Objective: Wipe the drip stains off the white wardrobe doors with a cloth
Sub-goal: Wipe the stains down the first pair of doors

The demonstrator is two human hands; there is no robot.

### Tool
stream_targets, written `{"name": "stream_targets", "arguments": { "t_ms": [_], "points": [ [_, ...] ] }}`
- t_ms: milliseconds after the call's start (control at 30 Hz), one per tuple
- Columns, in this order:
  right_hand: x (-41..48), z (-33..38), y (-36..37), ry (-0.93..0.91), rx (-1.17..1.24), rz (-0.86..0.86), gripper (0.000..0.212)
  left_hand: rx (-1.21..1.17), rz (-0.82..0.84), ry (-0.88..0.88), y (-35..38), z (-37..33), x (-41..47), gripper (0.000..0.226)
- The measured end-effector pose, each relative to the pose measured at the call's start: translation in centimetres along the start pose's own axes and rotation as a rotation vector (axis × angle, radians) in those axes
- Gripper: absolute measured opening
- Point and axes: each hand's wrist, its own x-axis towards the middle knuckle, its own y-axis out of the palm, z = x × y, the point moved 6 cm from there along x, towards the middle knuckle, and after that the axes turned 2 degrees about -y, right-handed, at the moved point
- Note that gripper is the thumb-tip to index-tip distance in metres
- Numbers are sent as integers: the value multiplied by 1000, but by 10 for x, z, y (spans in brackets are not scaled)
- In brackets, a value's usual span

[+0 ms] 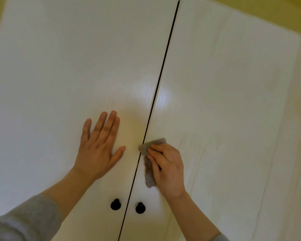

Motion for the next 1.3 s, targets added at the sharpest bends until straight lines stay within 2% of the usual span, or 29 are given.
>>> {"name": "stream_targets", "arguments": {
  "t_ms": [100,200,267,400,533,633,733,833,967,1067,1167,1300],
  "points": [
    [-16,-3,-16,6,0,68,21,-7,18,-11,0,-1,-2,76],
    [1,-23,-51,182,-93,-53,25,-20,27,-24,1,-2,-2,77],
    [29,-39,-69,234,-134,-156,24,-45,9,-55,1,-8,-1,77],
    [77,-63,-57,261,-121,-172,19,-110,-30,-156,0,-18,3,77],
    [48,-61,-41,226,-86,-181,20,-123,-50,-146,1,-16,2,78],
    [-5,-45,-36,146,-81,-119,23,-138,-48,-170,-2,-18,5,81],
    [-40,-30,-36,120,-62,-25,37,-214,-17,-289,-4,-34,10,86],
    [-43,-32,-50,124,-44,66,26,-280,-16,-422,-2,-50,10,85],
    [-7,-72,-89,216,-124,-71,22,-215,-56,-435,8,-52,8,84],
    [15,-93,-90,184,-107,-81,26,-197,-85,-430,10,-51,11,86],
    [7,-90,-81,209,-119,-99,32,-200,-86,-428,9,-52,10,86],
    [-9,-75,-79,286,-314,-171,31,-196,-82,-434,9,-52,9,86]
  ]
}}
